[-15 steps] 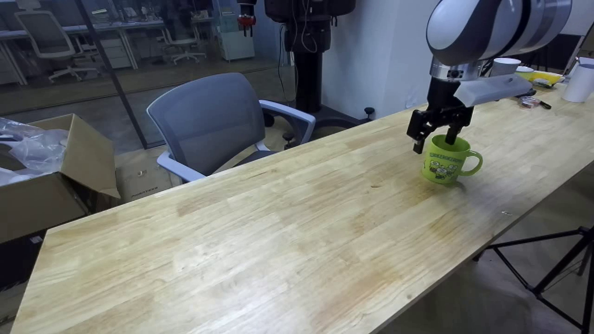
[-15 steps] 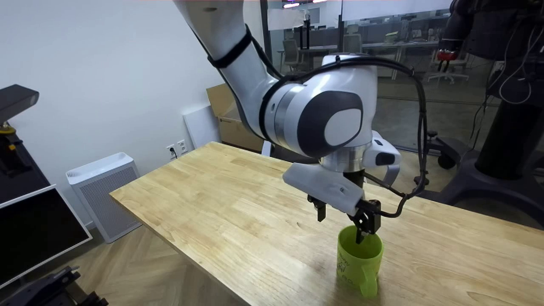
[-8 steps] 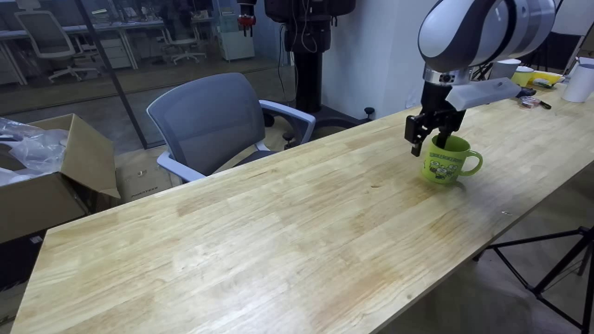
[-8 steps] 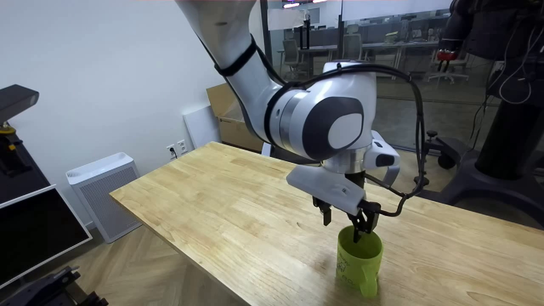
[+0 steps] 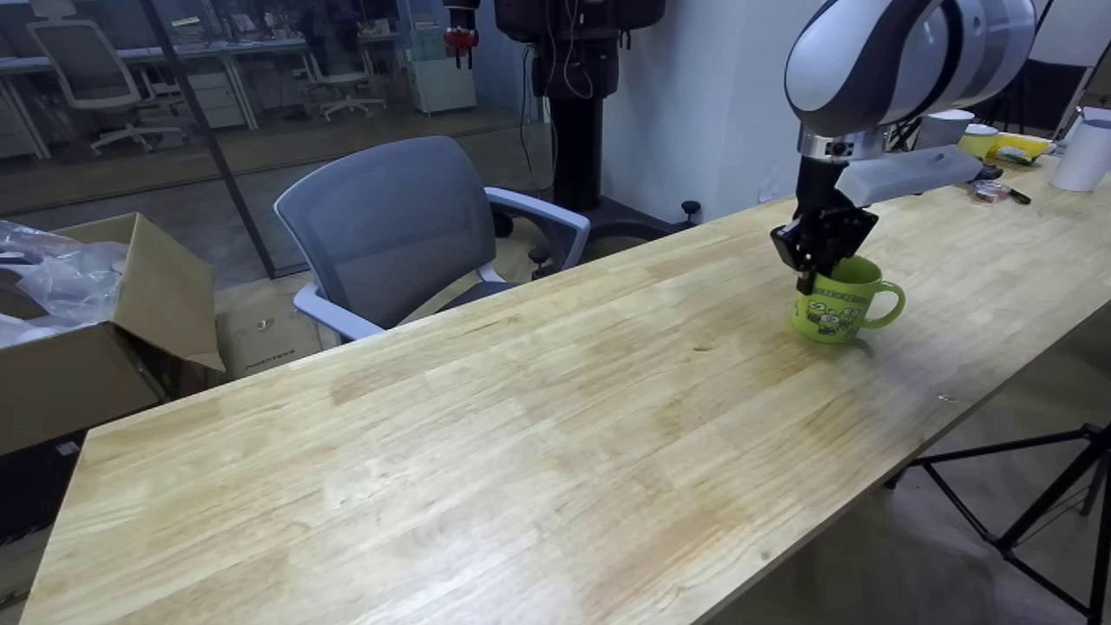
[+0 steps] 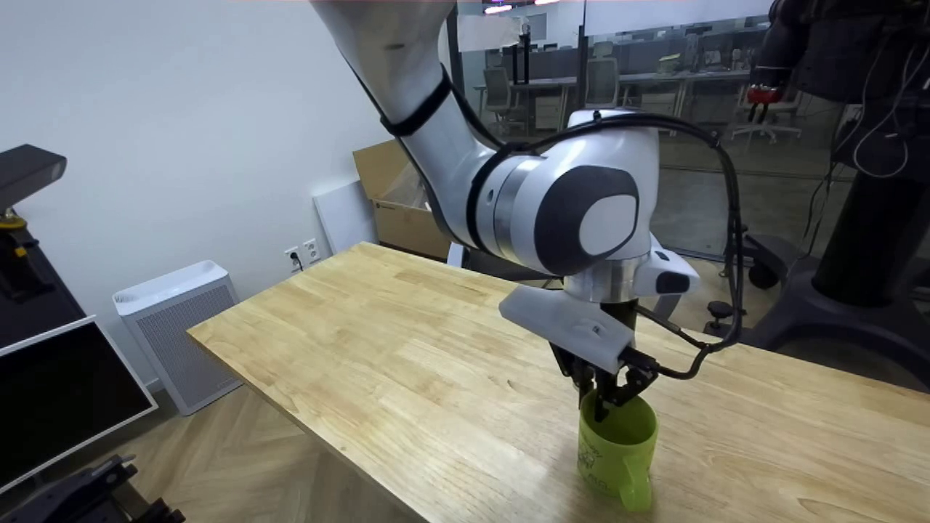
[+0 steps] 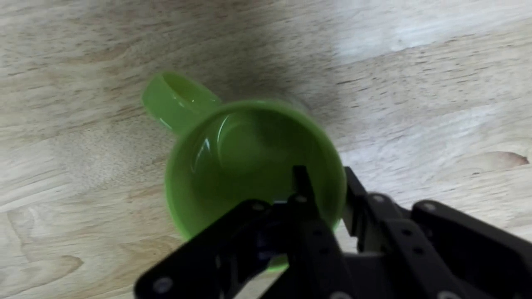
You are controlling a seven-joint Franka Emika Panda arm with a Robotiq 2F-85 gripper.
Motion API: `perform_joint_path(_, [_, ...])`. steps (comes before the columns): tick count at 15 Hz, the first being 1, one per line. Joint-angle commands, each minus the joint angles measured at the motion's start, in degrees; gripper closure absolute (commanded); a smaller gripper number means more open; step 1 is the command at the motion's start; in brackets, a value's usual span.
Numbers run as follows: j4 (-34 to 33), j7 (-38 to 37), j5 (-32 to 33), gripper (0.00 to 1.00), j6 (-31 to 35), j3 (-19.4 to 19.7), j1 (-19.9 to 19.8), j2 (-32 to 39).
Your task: Move the green cup to the left
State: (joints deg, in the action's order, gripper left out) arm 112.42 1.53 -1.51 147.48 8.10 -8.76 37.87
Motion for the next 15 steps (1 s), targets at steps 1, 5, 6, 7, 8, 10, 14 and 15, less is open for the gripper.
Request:
perform_joint_path(1, [-2.83, -5.05, 2.13, 1.00, -5.03, 2.13, 2.02, 0.32])
perform_joint_path(5, [-3.78, -6.09, 1.97, 0.97, -8.98, 2.12, 2.21, -2.30])
perform_joint_path(6, [-3.87, -6.07, 1.83, 0.97, -9.35, 1.99, 2.06, -2.99])
perform_joint_path(7, [-4.08, -6.11, 1.81, 0.97, -9.68, 1.89, 2.04, -3.41])
perform_joint_path(8, [-3.96, -6.24, 1.94, 0.97, -9.66, 1.80, 2.22, -3.73])
perform_joint_path(10, [-3.03, -6.50, 2.33, 0.97, -9.16, 1.56, 2.93, -4.49])
perform_joint_path(14, [-1.41, -7.17, 3.23, 0.97, -8.44, 0.93, 5.04, -5.00])
perform_joint_path(15, [-1.03, -7.34, 3.32, 0.97, -8.31, 0.73, 5.62, -5.07])
